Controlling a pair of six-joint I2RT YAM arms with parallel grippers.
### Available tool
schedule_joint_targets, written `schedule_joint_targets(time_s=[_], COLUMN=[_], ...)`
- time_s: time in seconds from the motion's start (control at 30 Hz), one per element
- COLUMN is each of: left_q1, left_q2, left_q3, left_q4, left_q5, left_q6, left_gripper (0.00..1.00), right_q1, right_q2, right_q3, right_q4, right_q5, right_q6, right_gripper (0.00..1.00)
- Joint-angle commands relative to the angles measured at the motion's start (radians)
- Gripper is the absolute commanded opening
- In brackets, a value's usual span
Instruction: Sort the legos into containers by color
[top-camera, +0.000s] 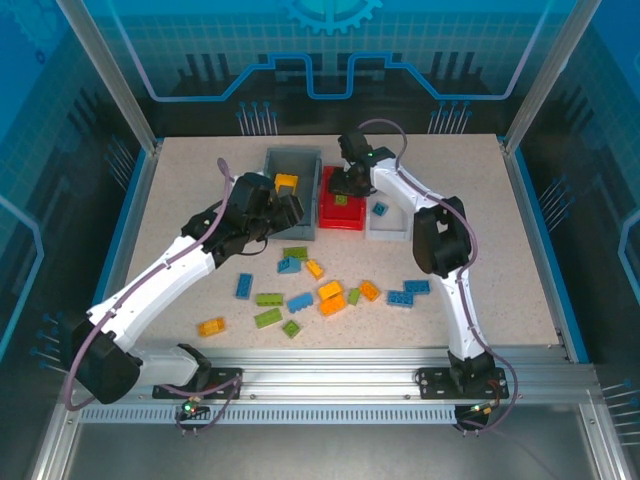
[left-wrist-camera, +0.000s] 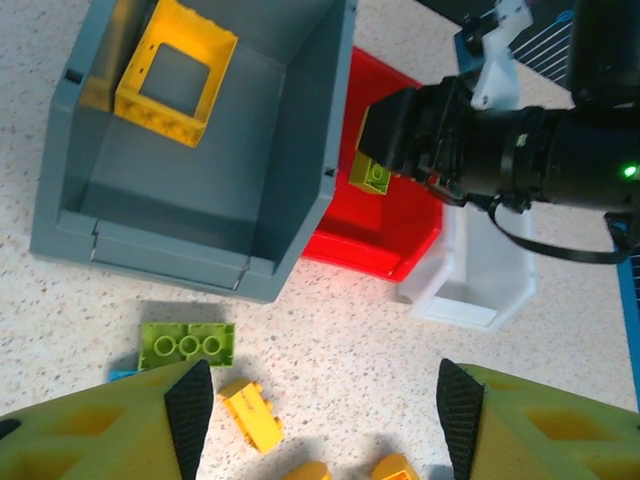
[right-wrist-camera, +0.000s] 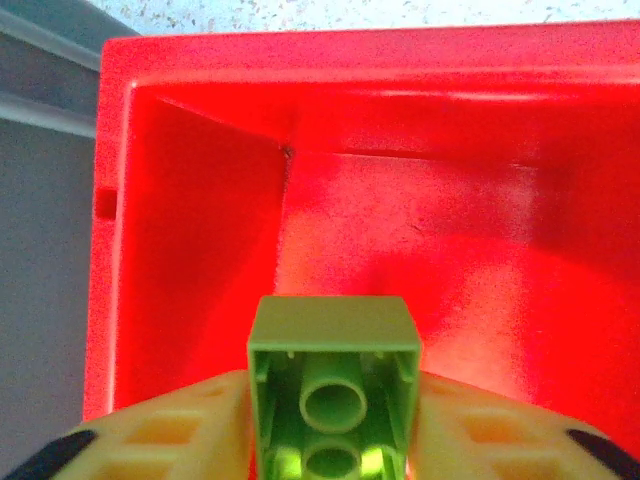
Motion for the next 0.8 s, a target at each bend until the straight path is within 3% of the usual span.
schedule_joint_targets(time_s=[0.0, 0.17, 0.33, 0.47, 0.67, 0.77], left_q1=[0.009, 0.010, 0.012, 0.015, 0.030, 0.045], left_q2=[-0.064, -0.163, -0.241, -0.329, -0.446, -0.457], left_q3=[-0.045, -0.147, -0.213, -0.314, -0.489, -0.550], left_q4=[-0.091, -0.182, -0.349, -0.464, -0.545, -0.533], left_q5=[-0.009, -0.028, -0.092, -0.123, -0.124, -0.113], left_q6=[-0.053, -0.143, -0.275, -0.455, -0.735, -0.861], left_gripper=[0.64, 0.64, 0.64, 0.63, 0.61, 0.64], right_q1=[0.002, 0.011, 0.042, 0.085, 0.231, 0.331], right_q2=[-0.009, -0.125, -0.268, -0.406, -0.656, -0.744], right_q3=[0.023, -0.072, -0.172, -0.289, -0.598, -0.742], right_q4=[-0.042, 0.003, 0.046, 0.092, 0.287, 0.379], right_q5=[-0.027, 0.001, 0.045, 0.078, 0.042, -0.024], right_q6=[0.015, 0.012, -0.012, -0.017, -0.125, -0.214], right_gripper=[0.52, 0.56, 0.48, 0.42, 0.43, 0.50])
